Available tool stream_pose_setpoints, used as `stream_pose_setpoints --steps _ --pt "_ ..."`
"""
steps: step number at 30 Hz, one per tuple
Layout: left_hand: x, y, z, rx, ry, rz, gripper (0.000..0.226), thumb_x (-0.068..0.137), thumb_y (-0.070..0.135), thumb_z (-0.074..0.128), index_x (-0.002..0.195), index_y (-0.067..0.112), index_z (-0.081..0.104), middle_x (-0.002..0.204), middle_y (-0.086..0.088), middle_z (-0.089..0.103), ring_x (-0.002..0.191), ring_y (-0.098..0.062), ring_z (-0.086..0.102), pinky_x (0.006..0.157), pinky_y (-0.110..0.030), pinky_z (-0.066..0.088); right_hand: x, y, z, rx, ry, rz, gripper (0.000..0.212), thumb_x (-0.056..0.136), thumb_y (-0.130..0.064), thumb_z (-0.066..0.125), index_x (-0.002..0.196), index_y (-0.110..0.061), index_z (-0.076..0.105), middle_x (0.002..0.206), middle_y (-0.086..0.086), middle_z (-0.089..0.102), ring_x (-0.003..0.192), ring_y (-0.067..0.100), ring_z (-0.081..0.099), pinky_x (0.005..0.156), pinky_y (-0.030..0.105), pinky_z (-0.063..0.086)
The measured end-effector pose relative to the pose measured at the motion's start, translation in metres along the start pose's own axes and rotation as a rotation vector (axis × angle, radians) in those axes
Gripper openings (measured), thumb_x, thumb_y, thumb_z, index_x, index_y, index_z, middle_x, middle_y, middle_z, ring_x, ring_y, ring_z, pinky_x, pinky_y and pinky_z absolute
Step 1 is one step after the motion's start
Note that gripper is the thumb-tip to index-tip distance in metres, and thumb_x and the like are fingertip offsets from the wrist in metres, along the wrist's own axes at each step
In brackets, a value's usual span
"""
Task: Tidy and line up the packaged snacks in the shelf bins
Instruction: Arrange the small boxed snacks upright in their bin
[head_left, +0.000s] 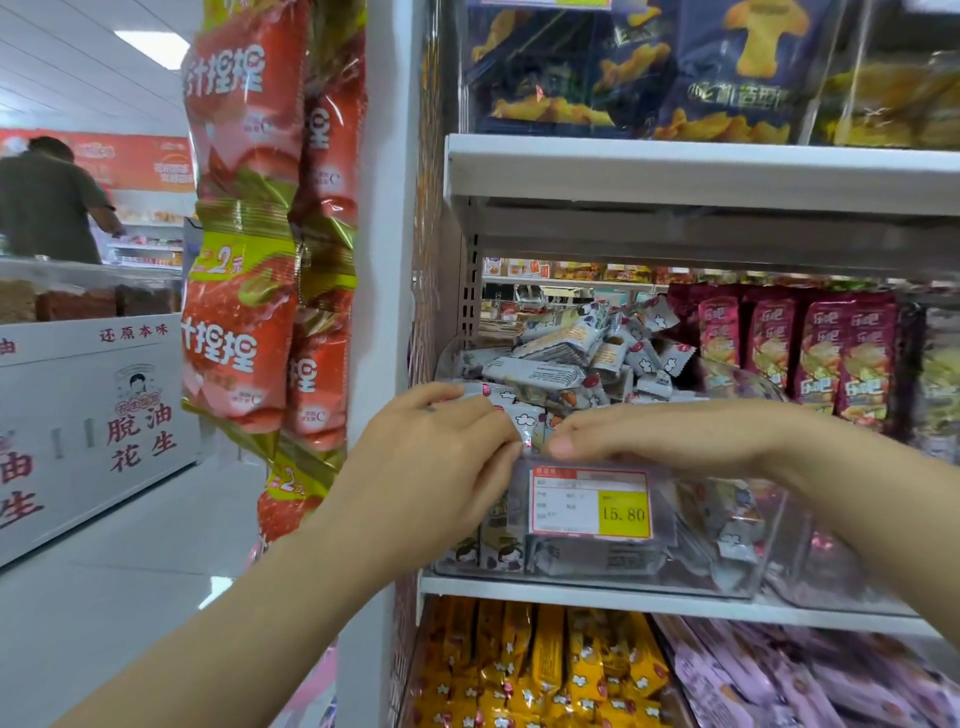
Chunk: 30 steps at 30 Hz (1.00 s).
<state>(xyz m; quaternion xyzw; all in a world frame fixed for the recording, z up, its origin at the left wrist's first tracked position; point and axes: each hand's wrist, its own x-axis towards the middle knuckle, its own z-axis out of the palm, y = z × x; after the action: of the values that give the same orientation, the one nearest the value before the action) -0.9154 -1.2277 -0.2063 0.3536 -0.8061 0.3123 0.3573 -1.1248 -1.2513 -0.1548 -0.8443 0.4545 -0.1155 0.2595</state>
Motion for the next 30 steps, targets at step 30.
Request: stream_pose_setpoints --steps 30 --pt "0.005 0.002 -0.009 0.016 -0.106 -0.039 0.03 0.09 0.032 0.038 0.083 0.021 0.066 0.077 0.009 0.066 0.067 -0.015 0.061 0.083 -0.026 0.04 -0.024 -0.004 -0.007 -0.016 0.213 -0.113 0.037 0.071 -0.042 0.075 0.103 -0.041 0.058 0.119 -0.011 0.058 0.079 -0.011 0.061 0.084 0.027 0.048"
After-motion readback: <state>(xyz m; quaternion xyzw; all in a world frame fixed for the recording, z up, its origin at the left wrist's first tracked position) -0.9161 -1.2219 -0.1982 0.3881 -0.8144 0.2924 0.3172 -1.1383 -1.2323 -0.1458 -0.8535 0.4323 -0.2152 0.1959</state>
